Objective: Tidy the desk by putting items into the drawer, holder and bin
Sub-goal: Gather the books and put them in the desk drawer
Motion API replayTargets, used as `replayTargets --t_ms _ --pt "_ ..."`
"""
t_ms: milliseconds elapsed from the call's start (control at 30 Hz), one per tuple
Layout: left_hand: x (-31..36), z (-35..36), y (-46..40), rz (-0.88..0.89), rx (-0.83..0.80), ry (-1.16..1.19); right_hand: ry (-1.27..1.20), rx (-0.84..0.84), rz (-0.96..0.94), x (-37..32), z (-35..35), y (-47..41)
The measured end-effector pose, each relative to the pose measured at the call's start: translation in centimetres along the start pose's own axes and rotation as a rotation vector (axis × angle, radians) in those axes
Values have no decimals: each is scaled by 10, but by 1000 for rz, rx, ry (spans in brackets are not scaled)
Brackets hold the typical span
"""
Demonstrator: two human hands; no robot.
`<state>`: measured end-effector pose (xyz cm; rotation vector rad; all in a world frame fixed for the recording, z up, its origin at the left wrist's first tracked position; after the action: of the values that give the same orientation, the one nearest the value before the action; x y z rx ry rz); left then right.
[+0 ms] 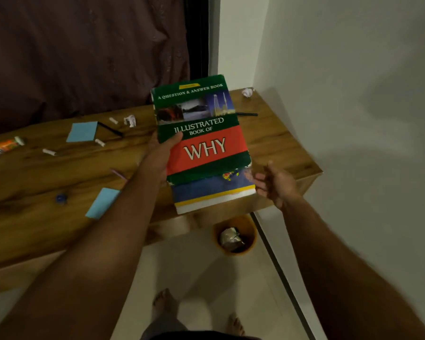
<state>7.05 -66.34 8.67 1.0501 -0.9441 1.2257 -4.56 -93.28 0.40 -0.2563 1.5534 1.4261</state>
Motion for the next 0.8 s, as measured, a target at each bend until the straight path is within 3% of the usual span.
replayTargets --t_ms 133,333,433,500,567,700,800 --pt "-4 -21 26 -2 45 -18 -58 -5 107 35 -7 -7" --pt "-34 -23 56 -85 56 1 -62 -445 157 35 33 12" --pt "-52 -8 61 -121 34 -36 28 -577 131 7 36 22" --pt "-65 7 59 -146 29 -57 220 -526 64 -10 29 21" --pt "-78 29 54 -165 -2 -60 289 -359 17 -19 14 13" --pt "-100 85 43 -155 -104 -73 220 -31 -38 -26 -36 1" --pt "-118 128 38 -200 -224 -163 183 91 -30 -36 -74 2"
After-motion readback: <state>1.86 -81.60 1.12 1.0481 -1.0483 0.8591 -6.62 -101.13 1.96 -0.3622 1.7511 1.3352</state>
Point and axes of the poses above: each hand's wrist, its own y-axis away from the middle knuckle, its own z-axis out of the palm, x = y × z, the point moved 5 cm from there along -y, towards the middle knuckle, and after that the axes turned 11 degrees about z, right-handed, at the moved point
